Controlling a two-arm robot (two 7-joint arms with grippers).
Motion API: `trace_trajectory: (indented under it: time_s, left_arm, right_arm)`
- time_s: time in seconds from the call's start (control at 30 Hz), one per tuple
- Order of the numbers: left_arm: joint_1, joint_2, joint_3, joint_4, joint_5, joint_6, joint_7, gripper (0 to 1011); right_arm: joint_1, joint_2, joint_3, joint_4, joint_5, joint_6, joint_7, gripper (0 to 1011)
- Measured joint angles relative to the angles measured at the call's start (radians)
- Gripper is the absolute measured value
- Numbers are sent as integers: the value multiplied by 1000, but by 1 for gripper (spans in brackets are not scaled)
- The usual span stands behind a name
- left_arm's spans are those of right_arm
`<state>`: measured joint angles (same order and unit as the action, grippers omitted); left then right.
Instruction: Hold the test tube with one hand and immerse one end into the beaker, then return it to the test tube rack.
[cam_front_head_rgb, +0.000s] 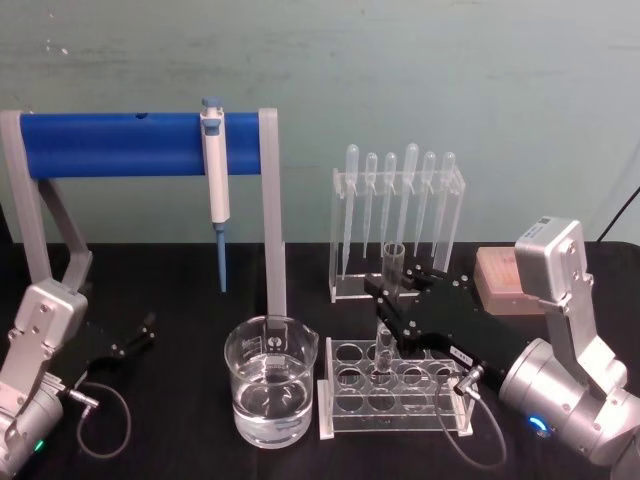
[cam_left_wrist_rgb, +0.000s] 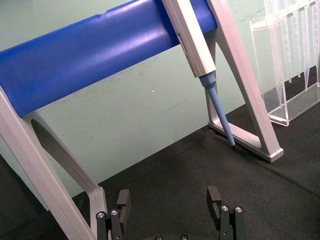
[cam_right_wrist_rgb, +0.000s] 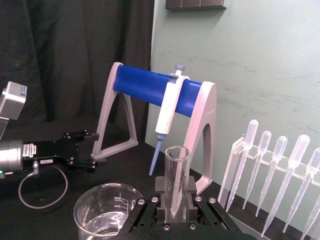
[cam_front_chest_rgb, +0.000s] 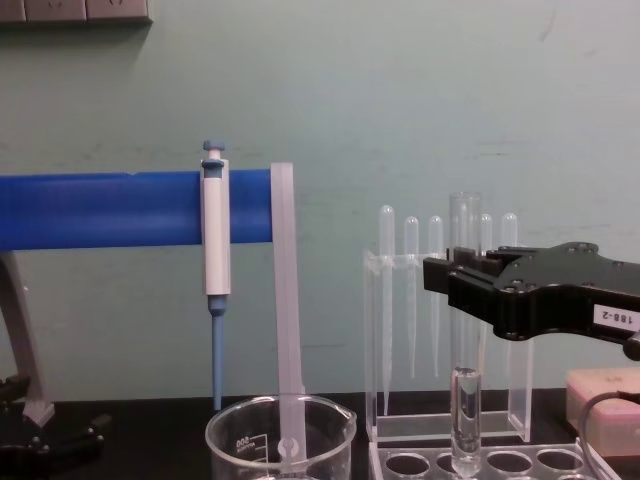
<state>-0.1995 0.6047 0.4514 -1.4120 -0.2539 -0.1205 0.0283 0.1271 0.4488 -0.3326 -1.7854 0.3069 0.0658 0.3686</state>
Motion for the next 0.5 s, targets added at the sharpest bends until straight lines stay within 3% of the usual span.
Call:
trace_trajectory:
  time_s: [0.5]
  left_arm:
    - [0, 0, 0, 0, 0, 0, 0, 1000]
  right_arm:
    - [-10, -2, 7, -11, 0, -4, 1, 225]
